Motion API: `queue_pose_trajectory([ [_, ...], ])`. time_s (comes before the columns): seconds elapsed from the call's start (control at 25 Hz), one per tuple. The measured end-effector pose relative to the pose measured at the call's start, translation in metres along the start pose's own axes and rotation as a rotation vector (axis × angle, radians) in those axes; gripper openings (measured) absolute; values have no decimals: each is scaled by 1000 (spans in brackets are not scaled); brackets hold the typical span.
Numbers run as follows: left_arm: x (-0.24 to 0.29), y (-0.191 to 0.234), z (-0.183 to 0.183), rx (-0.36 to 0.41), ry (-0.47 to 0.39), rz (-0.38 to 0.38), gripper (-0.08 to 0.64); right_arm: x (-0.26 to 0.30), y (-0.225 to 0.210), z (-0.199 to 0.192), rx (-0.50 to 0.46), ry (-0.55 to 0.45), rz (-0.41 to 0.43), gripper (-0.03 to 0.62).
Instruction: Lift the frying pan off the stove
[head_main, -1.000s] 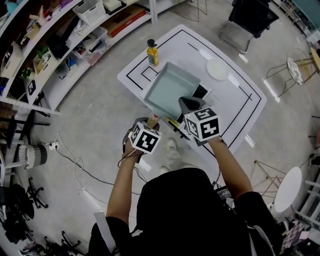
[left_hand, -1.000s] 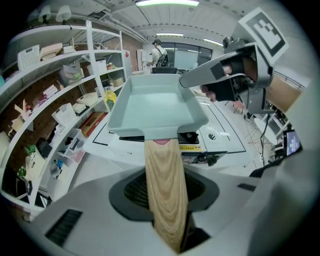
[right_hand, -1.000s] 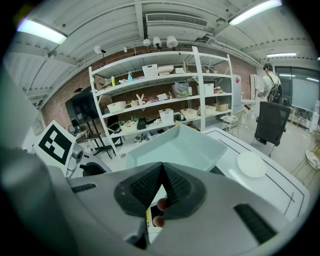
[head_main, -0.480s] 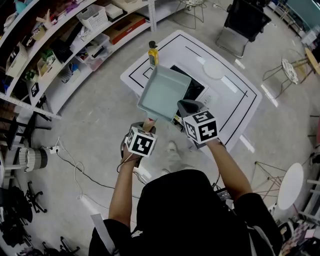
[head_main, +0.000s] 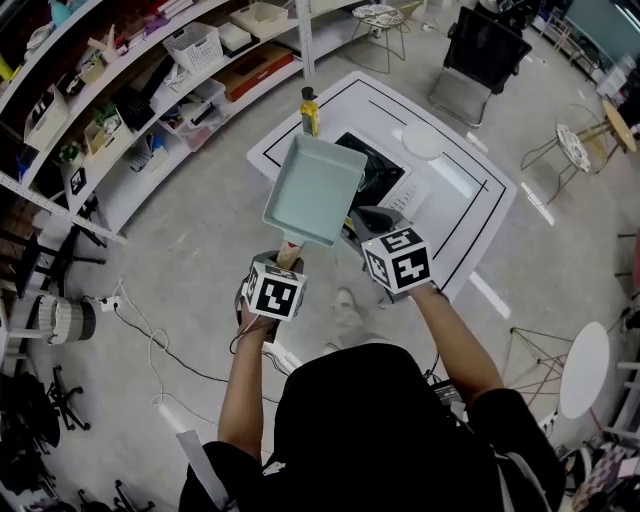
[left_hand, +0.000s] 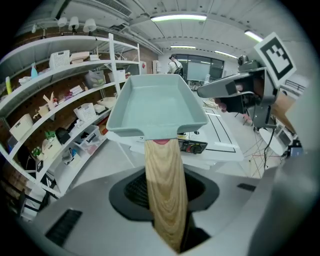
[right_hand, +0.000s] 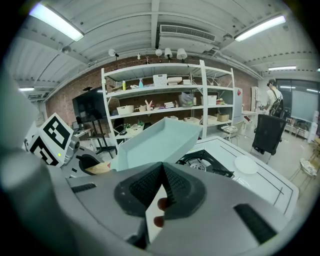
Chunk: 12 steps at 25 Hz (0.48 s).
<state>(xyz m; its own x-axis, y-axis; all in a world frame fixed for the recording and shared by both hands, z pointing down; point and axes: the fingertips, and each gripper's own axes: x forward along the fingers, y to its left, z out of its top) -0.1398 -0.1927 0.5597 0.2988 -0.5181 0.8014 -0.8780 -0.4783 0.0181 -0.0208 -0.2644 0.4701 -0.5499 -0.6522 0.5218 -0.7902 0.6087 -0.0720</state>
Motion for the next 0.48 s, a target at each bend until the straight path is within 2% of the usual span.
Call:
queue_pose_trajectory([
  [0.48,-55,-13,-33,-6,-56,38,133,-43,51,-15,-26,-31,6,2],
])
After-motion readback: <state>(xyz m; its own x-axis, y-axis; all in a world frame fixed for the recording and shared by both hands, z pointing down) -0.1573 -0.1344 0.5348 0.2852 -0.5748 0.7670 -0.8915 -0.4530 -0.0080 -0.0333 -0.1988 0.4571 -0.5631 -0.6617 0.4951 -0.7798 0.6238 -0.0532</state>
